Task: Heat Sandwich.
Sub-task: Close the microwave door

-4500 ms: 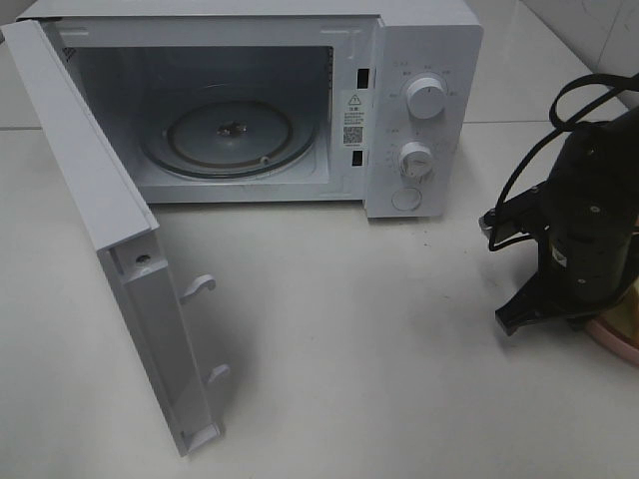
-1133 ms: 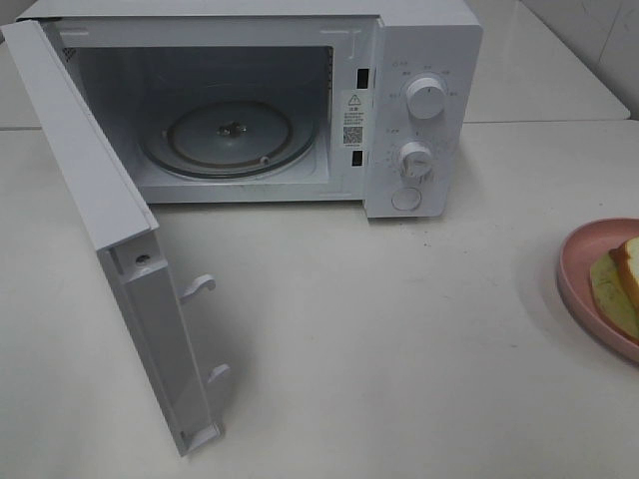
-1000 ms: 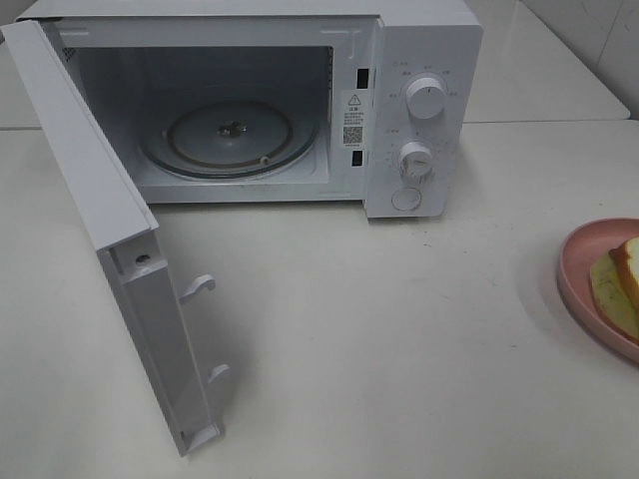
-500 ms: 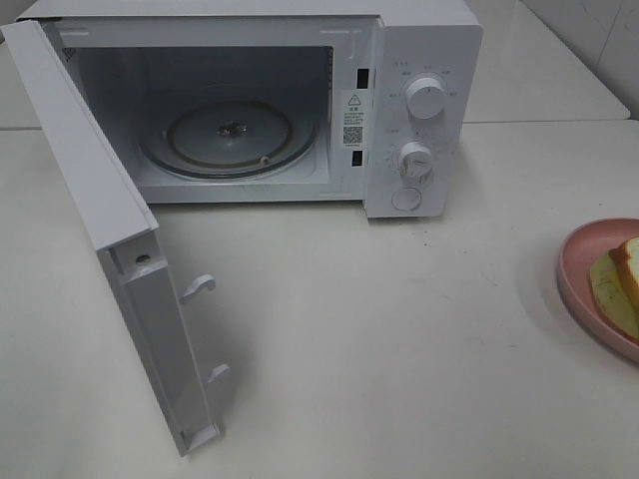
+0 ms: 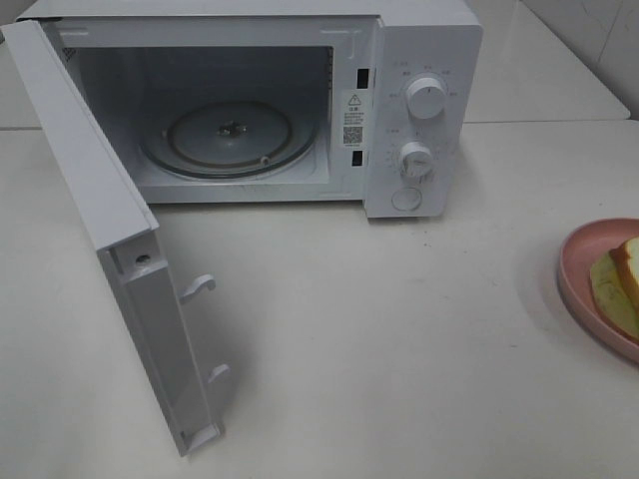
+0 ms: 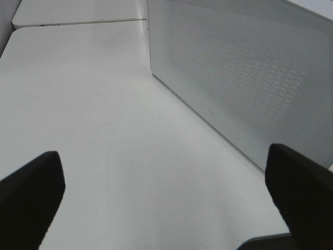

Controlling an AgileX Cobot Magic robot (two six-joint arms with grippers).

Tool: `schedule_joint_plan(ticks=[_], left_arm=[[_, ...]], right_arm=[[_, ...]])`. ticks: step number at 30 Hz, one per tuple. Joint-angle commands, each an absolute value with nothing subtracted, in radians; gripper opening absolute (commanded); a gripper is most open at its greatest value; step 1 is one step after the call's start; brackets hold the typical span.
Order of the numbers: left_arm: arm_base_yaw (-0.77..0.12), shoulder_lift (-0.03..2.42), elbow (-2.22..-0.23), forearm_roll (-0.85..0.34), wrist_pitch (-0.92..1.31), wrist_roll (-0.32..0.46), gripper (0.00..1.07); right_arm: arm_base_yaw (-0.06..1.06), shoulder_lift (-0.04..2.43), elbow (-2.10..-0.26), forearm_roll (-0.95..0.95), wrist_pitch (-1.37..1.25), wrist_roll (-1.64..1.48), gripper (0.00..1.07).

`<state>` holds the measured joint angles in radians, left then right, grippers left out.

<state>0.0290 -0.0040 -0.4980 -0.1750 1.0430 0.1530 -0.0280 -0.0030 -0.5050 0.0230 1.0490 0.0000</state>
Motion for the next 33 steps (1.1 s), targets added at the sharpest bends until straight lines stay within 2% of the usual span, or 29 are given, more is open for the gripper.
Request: schedule_joint_plan(ticks=[1, 19, 33], left_arm=[[0.032, -0.031, -0.495, -0.176, 1.031, 0.147, 1.04], [0.031, -0.031, -0.495, -0.182, 1.031, 0.147, 1.04], [0.032, -0.011, -0.515, -0.238, 1.009, 0.147, 1.04]], right_arm=[[-0.033, -0.03, -0.504, 0.024, 1.038, 0.0, 0.76], [-0.033, -0.03, -0.504, 0.024, 1.038, 0.0, 0.76], [-0.033, -0.03, -0.504, 0.024, 1.038, 0.0, 0.76]])
